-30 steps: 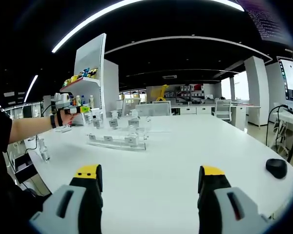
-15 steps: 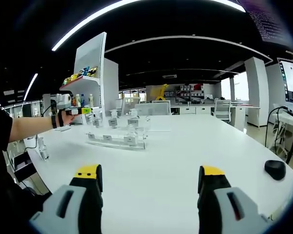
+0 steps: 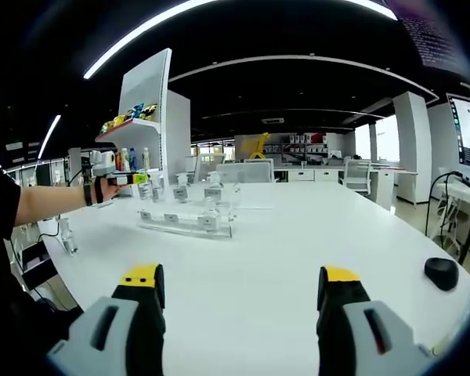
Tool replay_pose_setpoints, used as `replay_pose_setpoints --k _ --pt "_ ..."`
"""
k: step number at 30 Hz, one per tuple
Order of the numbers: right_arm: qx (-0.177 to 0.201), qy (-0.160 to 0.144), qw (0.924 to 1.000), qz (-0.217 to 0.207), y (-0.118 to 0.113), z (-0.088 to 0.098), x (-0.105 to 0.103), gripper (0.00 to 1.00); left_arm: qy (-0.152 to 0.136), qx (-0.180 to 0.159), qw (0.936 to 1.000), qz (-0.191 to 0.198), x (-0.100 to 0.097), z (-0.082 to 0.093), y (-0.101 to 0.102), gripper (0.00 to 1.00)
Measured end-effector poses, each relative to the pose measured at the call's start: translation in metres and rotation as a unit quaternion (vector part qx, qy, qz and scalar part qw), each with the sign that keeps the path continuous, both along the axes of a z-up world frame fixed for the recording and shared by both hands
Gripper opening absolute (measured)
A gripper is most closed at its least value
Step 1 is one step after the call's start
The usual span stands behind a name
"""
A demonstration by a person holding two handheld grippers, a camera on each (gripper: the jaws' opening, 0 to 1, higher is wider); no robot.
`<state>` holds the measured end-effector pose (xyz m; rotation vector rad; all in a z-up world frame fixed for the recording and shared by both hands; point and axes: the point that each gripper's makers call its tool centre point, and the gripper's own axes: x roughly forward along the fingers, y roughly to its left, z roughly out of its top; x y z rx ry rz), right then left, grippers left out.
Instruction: Identify the label on the chemical reagent bottle, grasp the chemical reagent bottle, and place it in the designated position on the reagent rack
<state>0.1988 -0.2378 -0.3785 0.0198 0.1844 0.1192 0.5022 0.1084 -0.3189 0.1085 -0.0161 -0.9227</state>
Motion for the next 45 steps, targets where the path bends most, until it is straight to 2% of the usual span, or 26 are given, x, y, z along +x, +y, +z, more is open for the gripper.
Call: replay_pose_setpoints --k 11,21,40,45 --pt "0.002 0.004 1.0000 -0.002 -0.002 -0.004 0.000 0.76 0.001 0.009 0.9999 0.006 0.008 -0.009 -0.001 0.23" --pt "0.004 0.006 1.0000 -0.001 -0.001 -0.008 -0.001 0.76 0.007 0.020 0.9997 0.013 0.008 -0.022 -0.002 0.23" --pt "0.005 0.006 1.0000 0.000 -0.001 -0.008 -0.003 0.76 0.013 0.024 0.9994 0.019 0.010 -0.032 -0.003 0.23" --pt "0.005 0.005 1.0000 0.001 -0.001 -0.007 -0.004 0.76 0.019 0.030 0.9991 0.025 0.012 -0.040 -0.002 0.23"
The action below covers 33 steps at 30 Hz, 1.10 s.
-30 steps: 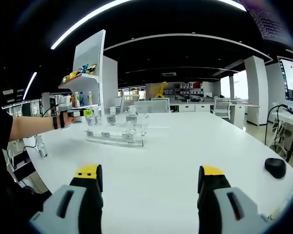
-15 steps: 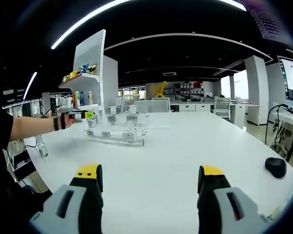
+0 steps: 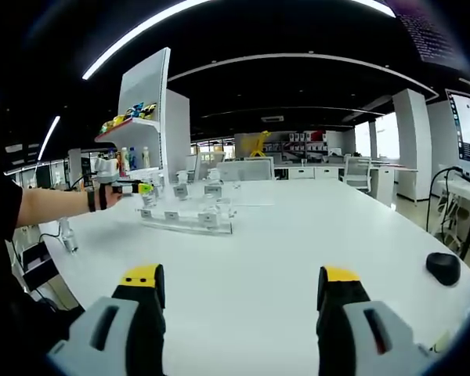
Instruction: Identify the label on the chemical reagent bottle, grasp the chemical reagent bottle, and place it in the designated position on the reagent rack
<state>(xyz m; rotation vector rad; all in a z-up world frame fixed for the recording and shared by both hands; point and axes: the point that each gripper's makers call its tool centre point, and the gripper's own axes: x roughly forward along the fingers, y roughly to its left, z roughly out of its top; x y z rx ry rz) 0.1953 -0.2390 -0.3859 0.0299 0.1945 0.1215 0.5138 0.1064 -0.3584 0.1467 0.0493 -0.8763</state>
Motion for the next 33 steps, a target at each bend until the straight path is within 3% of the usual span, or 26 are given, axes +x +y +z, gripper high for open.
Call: replay_pose_setpoints --k 33 --pt "-0.007 0.006 1.0000 0.004 0.001 -0.003 0.000 0.76 0.018 0.023 0.9995 0.012 0.000 -0.024 0.005 0.23"
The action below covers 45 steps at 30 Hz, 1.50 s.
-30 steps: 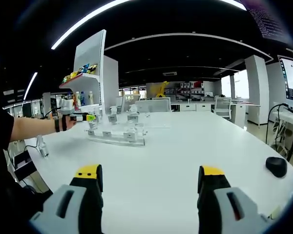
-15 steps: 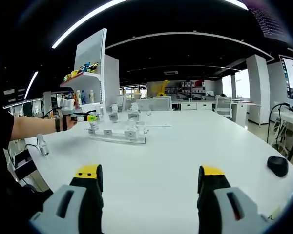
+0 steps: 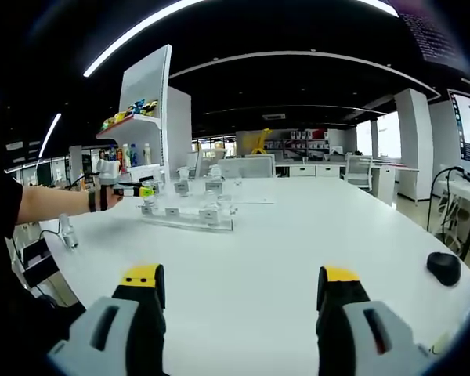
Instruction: Identify the label on the chemical reagent bottle, grasp the chemical reagent bottle, and place it in the designated position on the reagent rack
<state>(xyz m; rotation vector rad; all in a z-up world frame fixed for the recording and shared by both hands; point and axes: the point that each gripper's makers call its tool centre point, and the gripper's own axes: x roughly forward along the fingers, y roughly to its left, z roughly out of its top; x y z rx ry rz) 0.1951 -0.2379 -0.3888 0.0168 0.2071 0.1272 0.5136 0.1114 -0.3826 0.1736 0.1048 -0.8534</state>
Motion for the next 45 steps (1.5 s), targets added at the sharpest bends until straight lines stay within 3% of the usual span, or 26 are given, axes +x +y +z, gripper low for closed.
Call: replay_pose_setpoints --k 33,45 --pt "0.001 -0.002 1.0000 -0.001 -0.002 0.001 0.001 0.76 0.032 -0.026 0.9991 0.011 0.004 -0.010 0.004 0.23" --pt "0.000 0.000 1.0000 -0.001 0.000 -0.001 0.000 0.76 0.024 -0.032 0.9991 0.011 0.002 -0.013 0.002 0.23"
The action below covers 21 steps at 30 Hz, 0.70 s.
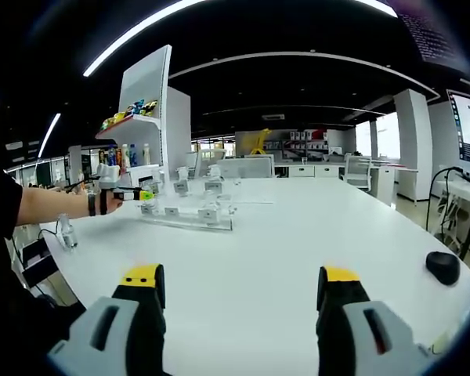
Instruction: Identify the label on the chemical reagent bottle, grasp the chemical reagent bottle, and place it in the designated position on the reagent rack
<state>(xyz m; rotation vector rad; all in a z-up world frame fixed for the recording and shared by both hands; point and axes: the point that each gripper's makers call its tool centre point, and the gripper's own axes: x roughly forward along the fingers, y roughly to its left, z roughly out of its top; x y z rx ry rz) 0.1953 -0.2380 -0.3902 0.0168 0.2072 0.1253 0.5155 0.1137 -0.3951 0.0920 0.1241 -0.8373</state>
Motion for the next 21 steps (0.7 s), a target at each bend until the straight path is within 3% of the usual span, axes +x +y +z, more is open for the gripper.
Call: replay_pose_setpoints --k 15,21 --pt "0.009 0.001 1.0000 0.000 -0.001 -0.002 -0.002 0.76 0.000 0.027 0.9996 -0.008 -0.004 -0.010 -0.004 0.24" --pt "0.009 0.003 1.0000 0.001 -0.002 -0.003 -0.002 0.76 0.007 0.016 0.9998 -0.009 -0.001 -0.009 -0.003 0.24"
